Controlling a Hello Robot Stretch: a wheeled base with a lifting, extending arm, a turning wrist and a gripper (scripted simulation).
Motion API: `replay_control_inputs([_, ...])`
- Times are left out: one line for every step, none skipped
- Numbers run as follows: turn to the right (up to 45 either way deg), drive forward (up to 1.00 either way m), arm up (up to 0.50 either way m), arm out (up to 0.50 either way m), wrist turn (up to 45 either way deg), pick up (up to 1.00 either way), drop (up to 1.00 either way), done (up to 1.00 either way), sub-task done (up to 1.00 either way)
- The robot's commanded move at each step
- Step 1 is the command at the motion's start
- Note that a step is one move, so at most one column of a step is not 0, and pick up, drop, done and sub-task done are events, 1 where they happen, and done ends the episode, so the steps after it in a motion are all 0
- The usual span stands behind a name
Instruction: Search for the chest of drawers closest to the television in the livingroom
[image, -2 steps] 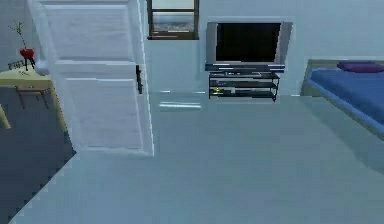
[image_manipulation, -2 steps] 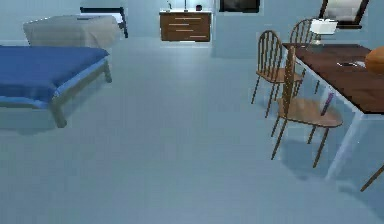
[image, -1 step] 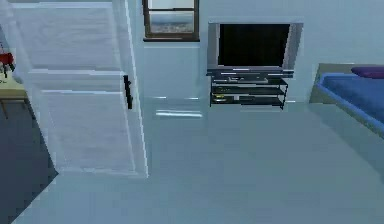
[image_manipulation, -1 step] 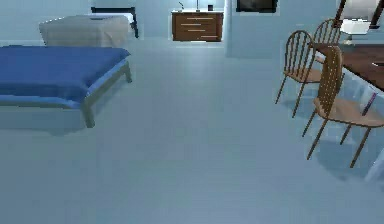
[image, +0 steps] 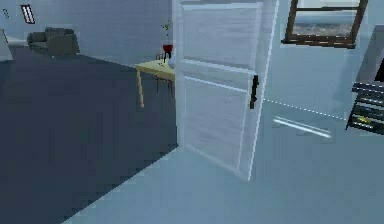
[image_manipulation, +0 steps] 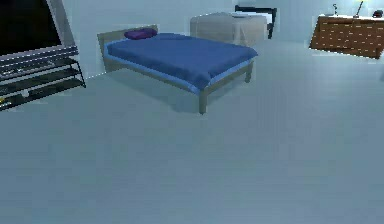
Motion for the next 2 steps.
replay_control_inputs([0.0,0.45,0.0,0.0,0.0,0.0,0.0,0.0,0.0])
replay_control_inputs([-45.0,0.0,0.0,0.0,0.0,0.0,0.0,0.0,0.0])
